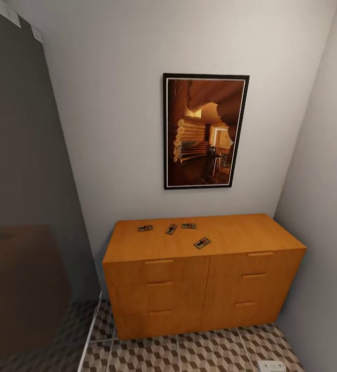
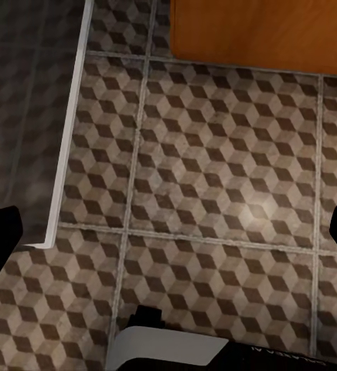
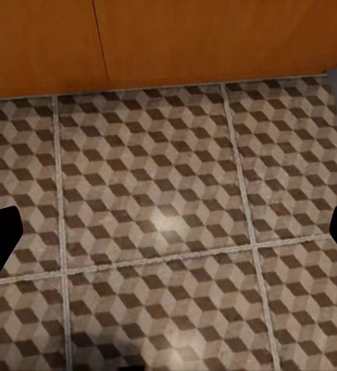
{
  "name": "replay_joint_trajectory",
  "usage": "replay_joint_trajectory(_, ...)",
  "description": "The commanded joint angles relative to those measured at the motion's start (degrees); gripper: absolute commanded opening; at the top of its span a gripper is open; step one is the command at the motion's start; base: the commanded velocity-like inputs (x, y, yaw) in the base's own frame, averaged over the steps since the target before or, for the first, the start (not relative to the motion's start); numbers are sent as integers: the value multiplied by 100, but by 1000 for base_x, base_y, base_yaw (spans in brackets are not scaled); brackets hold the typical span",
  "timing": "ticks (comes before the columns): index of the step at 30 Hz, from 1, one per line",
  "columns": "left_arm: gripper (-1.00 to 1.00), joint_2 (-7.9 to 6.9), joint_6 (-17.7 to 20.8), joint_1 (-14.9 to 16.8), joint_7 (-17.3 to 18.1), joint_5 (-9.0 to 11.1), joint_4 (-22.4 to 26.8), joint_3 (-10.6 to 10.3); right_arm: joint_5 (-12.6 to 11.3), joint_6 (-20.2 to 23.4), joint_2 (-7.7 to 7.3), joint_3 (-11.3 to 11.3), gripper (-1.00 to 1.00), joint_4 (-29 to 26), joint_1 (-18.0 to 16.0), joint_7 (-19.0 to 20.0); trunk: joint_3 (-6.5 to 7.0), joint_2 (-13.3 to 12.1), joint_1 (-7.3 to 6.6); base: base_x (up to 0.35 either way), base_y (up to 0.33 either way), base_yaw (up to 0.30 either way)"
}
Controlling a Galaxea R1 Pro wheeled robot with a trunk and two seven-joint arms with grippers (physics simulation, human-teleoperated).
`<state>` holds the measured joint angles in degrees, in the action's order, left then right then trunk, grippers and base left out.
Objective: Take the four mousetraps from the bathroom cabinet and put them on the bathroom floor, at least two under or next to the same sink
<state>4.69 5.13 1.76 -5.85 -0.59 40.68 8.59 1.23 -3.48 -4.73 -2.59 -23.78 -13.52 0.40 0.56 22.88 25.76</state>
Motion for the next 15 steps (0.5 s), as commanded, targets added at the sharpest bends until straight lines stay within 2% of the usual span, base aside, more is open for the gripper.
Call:
replay_joint_trajectory(1,100,5,32,0,-4,-7,10,14,12,-20,3,-17,100,6,-2,4,-2,4,2,0,0,0)
replay_joint_trajectory(15,100,6,32,0,-4,-4,7,14,12,-21,6,-15,100,5,-2,4,-2,4,2,0,0,0)
